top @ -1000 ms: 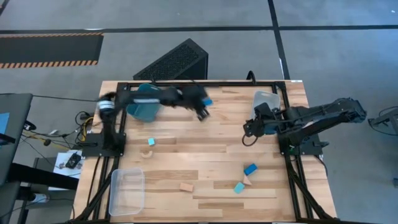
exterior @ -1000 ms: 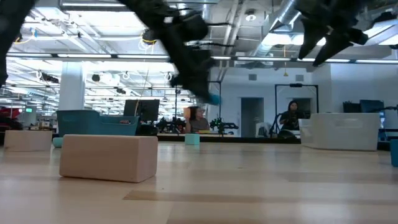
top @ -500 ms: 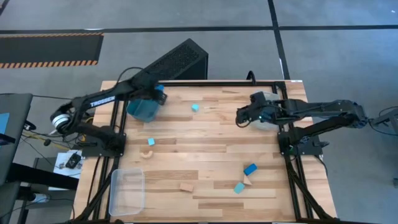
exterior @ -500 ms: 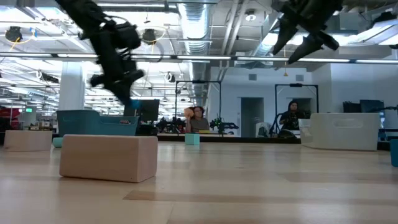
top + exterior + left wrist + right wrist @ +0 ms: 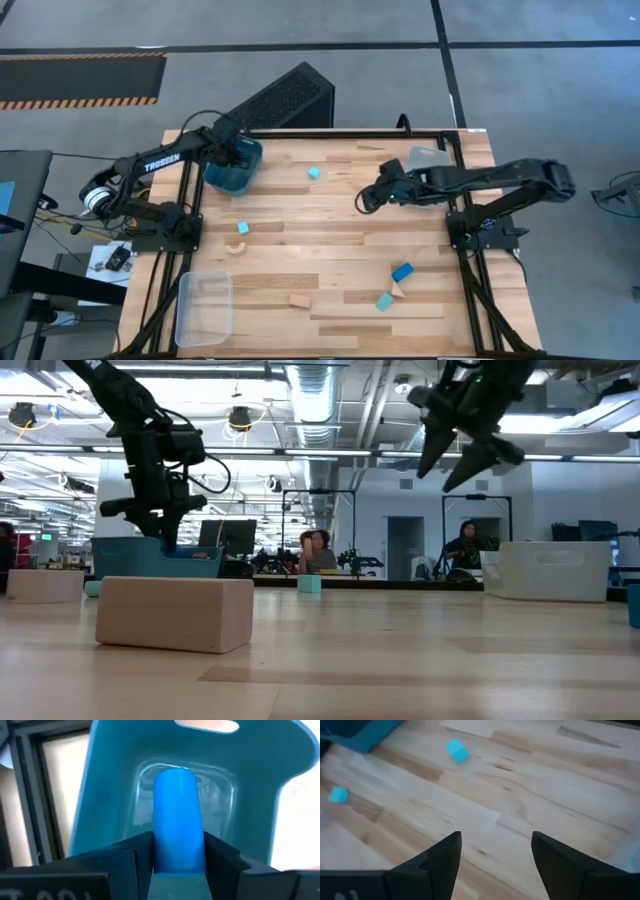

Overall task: Sort & place blocks by color
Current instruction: Put the left blue block into the blue bin, then put the blue block into the blue bin

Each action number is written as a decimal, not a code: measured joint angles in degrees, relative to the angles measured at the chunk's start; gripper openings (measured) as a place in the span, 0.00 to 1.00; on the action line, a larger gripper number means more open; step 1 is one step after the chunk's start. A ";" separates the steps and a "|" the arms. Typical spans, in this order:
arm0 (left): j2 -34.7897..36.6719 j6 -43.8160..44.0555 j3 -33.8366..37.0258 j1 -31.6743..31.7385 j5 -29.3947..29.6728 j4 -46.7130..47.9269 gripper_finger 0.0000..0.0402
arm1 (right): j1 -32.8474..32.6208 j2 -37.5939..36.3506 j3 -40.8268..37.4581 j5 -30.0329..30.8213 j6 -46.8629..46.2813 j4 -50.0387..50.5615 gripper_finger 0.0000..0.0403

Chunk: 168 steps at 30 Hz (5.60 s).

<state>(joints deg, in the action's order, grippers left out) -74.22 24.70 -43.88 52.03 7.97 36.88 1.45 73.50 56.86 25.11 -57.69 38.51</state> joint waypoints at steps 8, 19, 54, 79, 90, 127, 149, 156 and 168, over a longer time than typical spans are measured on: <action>-5.43 -1.83 -0.04 1.92 0.24 -4.84 0.32 | -3.41 0.55 -0.01 -2.14 -2.17 -1.75 0.66; -9.55 0.51 -1.25 3.70 3.14 -4.36 0.36 | -11.77 0.81 -0.04 1.17 -14.07 3.58 0.66; 9.05 -6.63 -1.33 -18.80 -9.15 -25.20 0.63 | -29.49 1.81 0.02 -14.64 -24.30 17.71 0.66; 8.61 -6.28 0.33 -29.20 -10.49 -41.07 0.63 | -36.85 13.13 -0.06 -24.54 -2.09 16.75 0.66; 5.35 -5.98 0.33 -36.25 -10.40 -41.87 0.63 | -36.94 13.02 -9.99 -22.73 -10.06 3.47 0.66; 1.46 -7.97 0.22 -49.33 -4.26 -47.90 0.63 | -30.79 15.23 -14.55 -21.29 37.81 -4.14 0.58; 1.60 -18.15 -7.04 -48.57 -3.41 -42.70 0.63 | -16.42 7.32 -12.57 -2.91 13.78 -25.00 0.36; 5.91 -18.00 -8.38 -46.38 -6.20 -45.02 0.63 | -9.63 5.31 -12.55 -2.34 21.11 -51.22 0.36; 5.55 -13.91 -8.66 -40.95 -17.10 -47.14 0.63 | -2.45 5.35 -12.57 -6.84 32.07 -66.37 0.36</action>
<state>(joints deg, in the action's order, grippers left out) -68.66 10.79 -52.53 11.08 -9.13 -10.26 -1.00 78.85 44.29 18.27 -25.62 -27.86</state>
